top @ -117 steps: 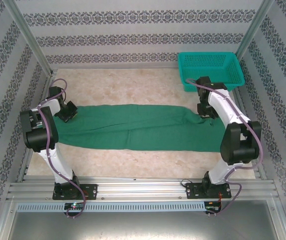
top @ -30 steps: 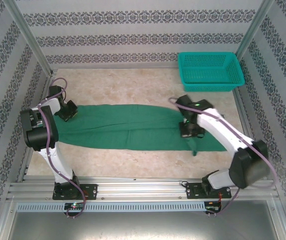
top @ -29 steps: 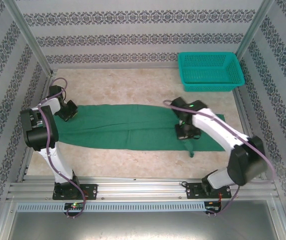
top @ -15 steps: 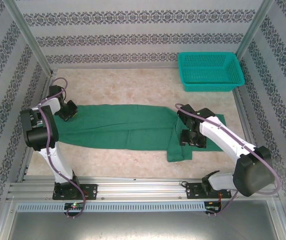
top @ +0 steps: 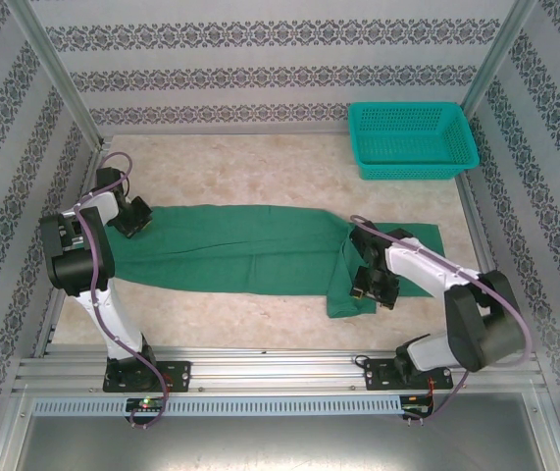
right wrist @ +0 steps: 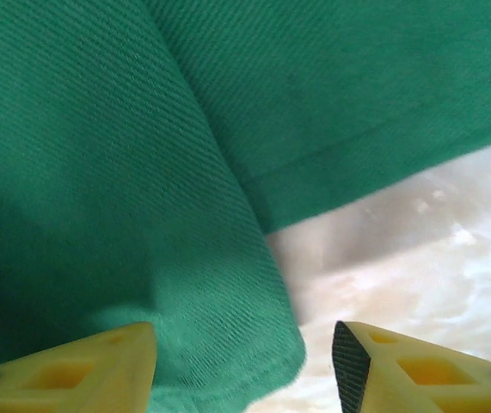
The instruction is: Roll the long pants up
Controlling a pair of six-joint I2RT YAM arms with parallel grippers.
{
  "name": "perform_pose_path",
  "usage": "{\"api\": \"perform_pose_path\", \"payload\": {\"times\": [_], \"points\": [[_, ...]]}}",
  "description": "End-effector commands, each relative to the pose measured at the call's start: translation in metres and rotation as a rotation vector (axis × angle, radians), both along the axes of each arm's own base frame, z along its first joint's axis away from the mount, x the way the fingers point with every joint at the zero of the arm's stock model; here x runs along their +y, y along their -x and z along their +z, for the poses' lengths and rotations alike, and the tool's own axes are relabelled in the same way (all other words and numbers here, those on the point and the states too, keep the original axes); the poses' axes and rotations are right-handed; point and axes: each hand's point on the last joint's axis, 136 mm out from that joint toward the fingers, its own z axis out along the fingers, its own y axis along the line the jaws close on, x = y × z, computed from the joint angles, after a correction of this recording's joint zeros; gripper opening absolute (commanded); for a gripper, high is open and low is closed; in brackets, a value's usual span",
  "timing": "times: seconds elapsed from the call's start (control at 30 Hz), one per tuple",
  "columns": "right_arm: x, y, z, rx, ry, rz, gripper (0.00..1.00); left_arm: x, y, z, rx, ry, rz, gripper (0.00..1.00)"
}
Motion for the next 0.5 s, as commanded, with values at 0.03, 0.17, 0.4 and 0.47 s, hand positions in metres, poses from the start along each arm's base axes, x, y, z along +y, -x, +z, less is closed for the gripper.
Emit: {"api": "perform_pose_path", "payload": {"times": [0.03,0.17,0.4,0.47], "points": [[0.006,-0.001,-0.020,0.034,-0.018,-0.029,0.52,-0.003,0.011,-0.016,0.061,-0.009,-0.022,0.00],[0.003,-0.002,-0.016,0.035,0.014,-0.026,0.00,0.000,0.014,-0.016,0.071,-0.025,-0.014,0.00],[-0.048,-0.024,0.045,-0.161,0.141,-0.146,0.00,0.001,0.009,-0.014,0.057,-0.011,0.002,0.00],[-0.073,-0.033,0.068,-0.225,0.159,-0.223,0.00,0.002,0.009,-0.015,0.056,-0.002,0.008,0.00]]}}
